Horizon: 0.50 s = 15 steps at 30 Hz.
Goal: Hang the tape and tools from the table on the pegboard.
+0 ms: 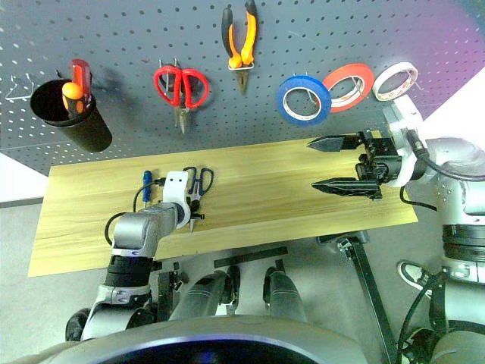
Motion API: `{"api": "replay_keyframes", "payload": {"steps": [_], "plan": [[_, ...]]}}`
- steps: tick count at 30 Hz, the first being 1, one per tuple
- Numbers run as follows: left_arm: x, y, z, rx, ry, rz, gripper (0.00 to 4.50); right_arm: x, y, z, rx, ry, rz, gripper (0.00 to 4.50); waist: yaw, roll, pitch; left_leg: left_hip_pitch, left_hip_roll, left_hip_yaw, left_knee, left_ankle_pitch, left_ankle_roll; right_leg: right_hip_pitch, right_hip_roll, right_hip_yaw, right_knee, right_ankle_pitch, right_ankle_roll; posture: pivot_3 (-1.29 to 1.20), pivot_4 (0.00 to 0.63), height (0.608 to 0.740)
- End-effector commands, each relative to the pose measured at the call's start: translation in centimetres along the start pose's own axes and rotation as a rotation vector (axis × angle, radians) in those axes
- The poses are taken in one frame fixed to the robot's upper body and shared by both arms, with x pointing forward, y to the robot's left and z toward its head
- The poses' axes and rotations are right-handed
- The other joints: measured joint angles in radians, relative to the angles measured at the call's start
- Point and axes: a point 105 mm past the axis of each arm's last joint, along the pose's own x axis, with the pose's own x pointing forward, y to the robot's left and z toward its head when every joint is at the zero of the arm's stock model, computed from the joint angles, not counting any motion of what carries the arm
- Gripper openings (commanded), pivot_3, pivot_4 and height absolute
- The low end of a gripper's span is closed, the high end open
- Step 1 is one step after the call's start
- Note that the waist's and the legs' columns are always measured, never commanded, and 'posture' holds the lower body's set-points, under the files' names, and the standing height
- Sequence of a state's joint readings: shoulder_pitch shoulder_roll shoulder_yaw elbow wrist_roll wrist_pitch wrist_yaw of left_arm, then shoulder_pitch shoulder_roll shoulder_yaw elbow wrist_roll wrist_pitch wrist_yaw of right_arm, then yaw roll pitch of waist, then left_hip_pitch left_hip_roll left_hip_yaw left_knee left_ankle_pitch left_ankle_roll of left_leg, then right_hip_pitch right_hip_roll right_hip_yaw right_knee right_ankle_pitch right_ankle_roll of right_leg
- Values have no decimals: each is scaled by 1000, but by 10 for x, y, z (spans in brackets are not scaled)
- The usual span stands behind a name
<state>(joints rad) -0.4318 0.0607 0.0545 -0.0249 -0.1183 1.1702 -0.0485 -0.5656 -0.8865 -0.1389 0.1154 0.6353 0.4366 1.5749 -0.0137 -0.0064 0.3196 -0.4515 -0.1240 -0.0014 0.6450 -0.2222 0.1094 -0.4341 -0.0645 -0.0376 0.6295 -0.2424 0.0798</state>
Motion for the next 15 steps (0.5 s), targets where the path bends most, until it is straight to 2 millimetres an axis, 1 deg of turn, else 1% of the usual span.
{"api": "replay_keyframes", "payload": {"steps": [1,3,8,10,15], "plan": [[-6,0,1,8,-13,-7,669,-8,1,-2,-36,48,-10,4500,0,0,0,0,0,0,0,0,0,0,0,0,0,0,0,-158,320,726],[-8,-3,4,13,-27,-18,669,-9,1,-6,-31,74,-11,4500,0,0,0,0,0,0,0,0,0,0,0,0,0,0,0,-157,317,726],[-13,-4,12,23,-55,-39,669,-11,0,-7,-32,80,-16,4500,0,0,0,-1,0,0,1,1,-1,0,0,0,0,0,1,-158,313,726],[-17,-2,17,47,-73,-41,669,-13,-2,-6,-36,79,-26,4500,0,0,0,-1,0,0,1,3,-5,-1,0,-1,0,0,1,-158,311,726],[-30,-7,24,118,-131,-79,669,-15,-5,-6,-44,79,-37,4500,1,0,0,-2,0,0,1,4,-6,-1,0,-1,0,0,1,-152,310,726]]}}
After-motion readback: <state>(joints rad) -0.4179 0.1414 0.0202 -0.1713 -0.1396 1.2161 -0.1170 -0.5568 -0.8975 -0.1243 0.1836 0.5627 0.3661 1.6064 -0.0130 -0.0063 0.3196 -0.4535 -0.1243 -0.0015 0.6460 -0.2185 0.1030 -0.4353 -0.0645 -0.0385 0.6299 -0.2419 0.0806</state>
